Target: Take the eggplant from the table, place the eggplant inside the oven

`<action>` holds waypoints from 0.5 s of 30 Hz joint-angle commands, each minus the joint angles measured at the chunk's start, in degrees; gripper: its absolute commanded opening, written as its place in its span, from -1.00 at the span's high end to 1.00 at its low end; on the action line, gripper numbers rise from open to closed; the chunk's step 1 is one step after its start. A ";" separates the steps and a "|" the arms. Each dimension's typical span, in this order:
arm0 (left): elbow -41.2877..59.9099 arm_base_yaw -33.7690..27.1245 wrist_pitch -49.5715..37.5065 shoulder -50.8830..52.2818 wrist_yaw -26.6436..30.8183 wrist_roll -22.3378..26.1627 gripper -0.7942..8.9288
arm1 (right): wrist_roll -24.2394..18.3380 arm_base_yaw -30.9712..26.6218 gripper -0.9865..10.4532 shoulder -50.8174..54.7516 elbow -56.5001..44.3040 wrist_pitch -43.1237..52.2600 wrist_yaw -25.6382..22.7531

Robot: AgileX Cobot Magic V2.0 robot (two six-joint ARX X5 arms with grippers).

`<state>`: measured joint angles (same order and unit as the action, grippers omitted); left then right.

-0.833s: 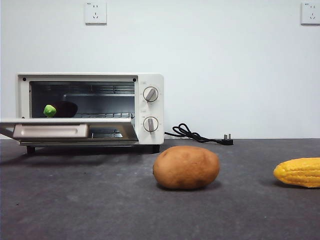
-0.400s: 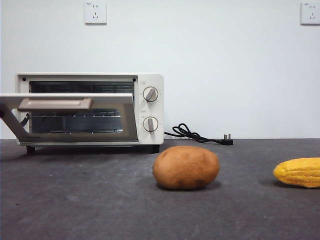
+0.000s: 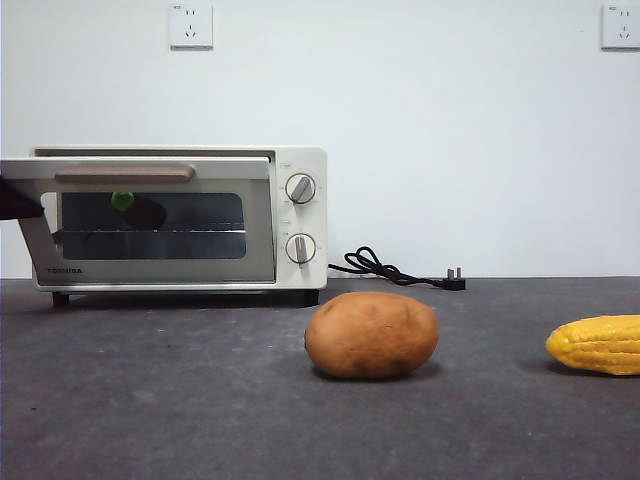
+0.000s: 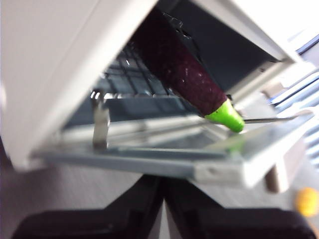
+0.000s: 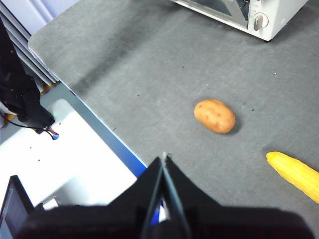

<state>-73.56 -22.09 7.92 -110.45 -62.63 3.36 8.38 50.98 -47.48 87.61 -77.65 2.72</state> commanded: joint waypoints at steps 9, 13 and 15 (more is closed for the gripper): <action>-4.28 1.49 -1.53 1.18 8.61 -1.51 0.85 | 1.07 0.04 0.85 0.02 -2.01 -1.29 -0.20; -4.28 1.51 0.26 3.50 8.94 -1.53 0.85 | 1.07 0.04 0.85 0.02 -2.38 -1.29 -0.20; -4.28 1.57 1.97 5.22 10.05 -1.53 0.85 | 1.07 0.04 0.85 0.02 -2.38 -1.29 -0.20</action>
<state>-77.91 -20.78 9.85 -106.28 -52.80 2.02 8.84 50.98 -47.51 85.80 -77.65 2.72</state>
